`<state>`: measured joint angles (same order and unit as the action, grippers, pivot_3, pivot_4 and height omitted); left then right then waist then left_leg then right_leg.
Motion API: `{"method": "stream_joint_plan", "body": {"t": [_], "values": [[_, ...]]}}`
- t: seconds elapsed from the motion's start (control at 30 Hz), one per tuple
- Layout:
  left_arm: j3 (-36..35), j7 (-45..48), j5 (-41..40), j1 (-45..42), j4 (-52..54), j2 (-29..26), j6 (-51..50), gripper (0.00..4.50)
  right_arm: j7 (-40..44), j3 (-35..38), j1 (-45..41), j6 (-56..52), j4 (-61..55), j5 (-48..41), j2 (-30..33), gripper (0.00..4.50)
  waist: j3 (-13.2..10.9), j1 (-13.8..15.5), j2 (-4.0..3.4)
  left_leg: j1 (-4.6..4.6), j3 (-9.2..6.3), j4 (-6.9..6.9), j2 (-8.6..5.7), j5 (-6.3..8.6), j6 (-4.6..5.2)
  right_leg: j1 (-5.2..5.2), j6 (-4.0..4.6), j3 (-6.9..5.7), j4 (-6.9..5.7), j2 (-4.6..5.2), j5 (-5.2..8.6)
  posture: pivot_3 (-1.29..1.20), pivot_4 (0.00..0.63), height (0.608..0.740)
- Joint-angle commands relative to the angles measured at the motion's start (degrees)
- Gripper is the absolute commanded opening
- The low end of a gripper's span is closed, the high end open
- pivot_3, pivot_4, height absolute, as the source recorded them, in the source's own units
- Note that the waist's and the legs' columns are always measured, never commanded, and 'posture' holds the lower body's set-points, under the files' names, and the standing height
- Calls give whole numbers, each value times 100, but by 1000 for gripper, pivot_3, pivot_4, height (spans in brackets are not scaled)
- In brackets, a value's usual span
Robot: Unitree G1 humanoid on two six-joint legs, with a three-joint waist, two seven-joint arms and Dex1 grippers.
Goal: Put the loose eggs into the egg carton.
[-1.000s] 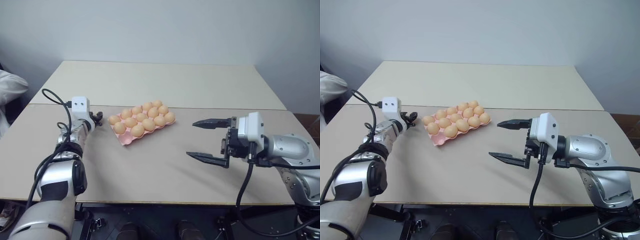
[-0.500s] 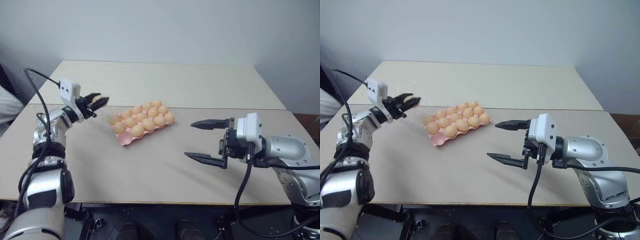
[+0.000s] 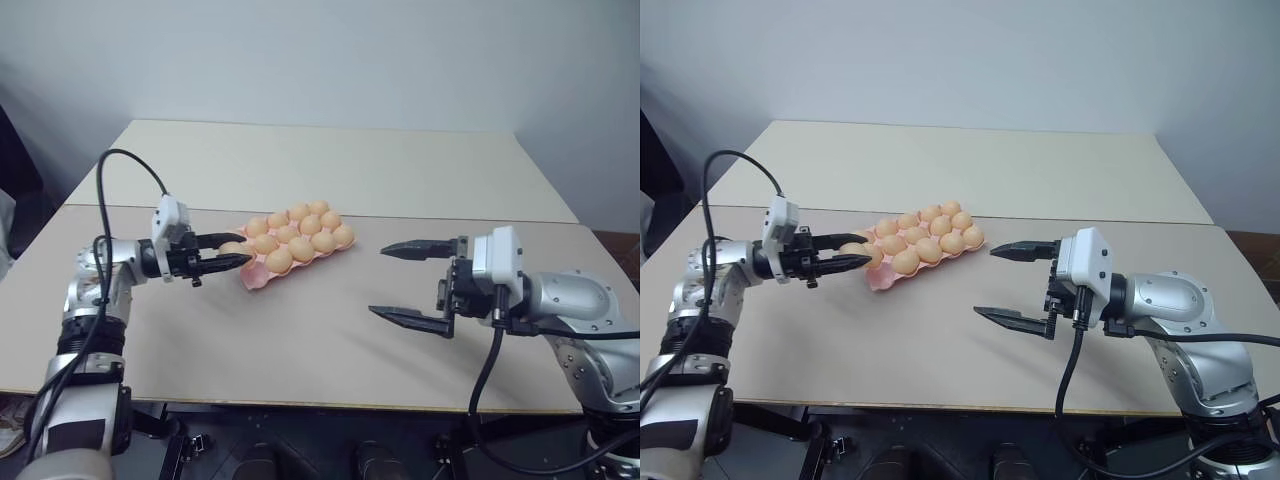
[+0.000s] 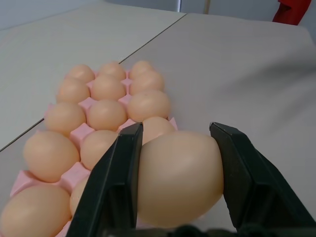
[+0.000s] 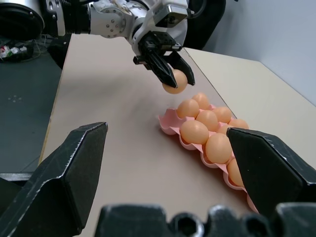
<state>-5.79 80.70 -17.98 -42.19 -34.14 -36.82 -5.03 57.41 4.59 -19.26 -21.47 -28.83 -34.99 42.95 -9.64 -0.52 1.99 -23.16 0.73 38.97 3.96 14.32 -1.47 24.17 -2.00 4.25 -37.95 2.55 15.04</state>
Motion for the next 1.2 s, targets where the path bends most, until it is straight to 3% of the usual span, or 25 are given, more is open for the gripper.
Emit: {"method": "stream_joint_plan", "body": {"t": [0.03, 0.1, 0.37, 0.67, 0.93, 1.2], "values": [[66, -99, 92, -181, -137, 69, 287, 1997, 3, 83, 26, 105, -172, -45, 3, 4500, 0, -7, 0, 0, 0, 1, 0, 0, 0, 0, 0, 0, 0, 0, 0, 0, 150, 740], [165, -44, 133, -214, -190, 103, 293, 1997, -8, 85, 34, 103, -183, -41, 4, 4500, 0, -16, 0, 0, -1, 0, 0, 0, 0, 0, 0, 0, 0, 0, 0, 0, 150, 740], [251, -181, 247, -362, -440, 175, 519, 4484, -55, 100, 68, 98, -222, -40, -3, 4500, 0, -26, 0, -1, -2, 0, 0, 0, 0, 1, 0, 0, 0, -1, 0, 0, 150, 740], [-238, 3, -430, 233, 1054, -537, -267, 4484, 22, 119, 119, 126, -188, -77, -8, 4500, 0, -67, 0, -2, -4, -2, 1, 0, 1, 4, 0, 0, -3, -1, 0, 0, 150, 740], [-1624, -164, -1374, 2494, 3559, -1620, -1382, 4484, 552, 300, 115, 247, 283, -76, 222, 4500, -2, -55, -3, 2, -3, -1, 6, 0, 0, 1, 1, -2, -1, 0, 1, 0, 150, 740], [-2824, -868, -1976, 4159, 5158, -1553, -2032, 4484, 1011, 471, 356, 322, 654, -89, 526, 4500, -2, 6, -3, 4, -1, -3, 8, 1, 1, -2, 3, -8, 7, 3, 3, 0, 150, 740]]}}
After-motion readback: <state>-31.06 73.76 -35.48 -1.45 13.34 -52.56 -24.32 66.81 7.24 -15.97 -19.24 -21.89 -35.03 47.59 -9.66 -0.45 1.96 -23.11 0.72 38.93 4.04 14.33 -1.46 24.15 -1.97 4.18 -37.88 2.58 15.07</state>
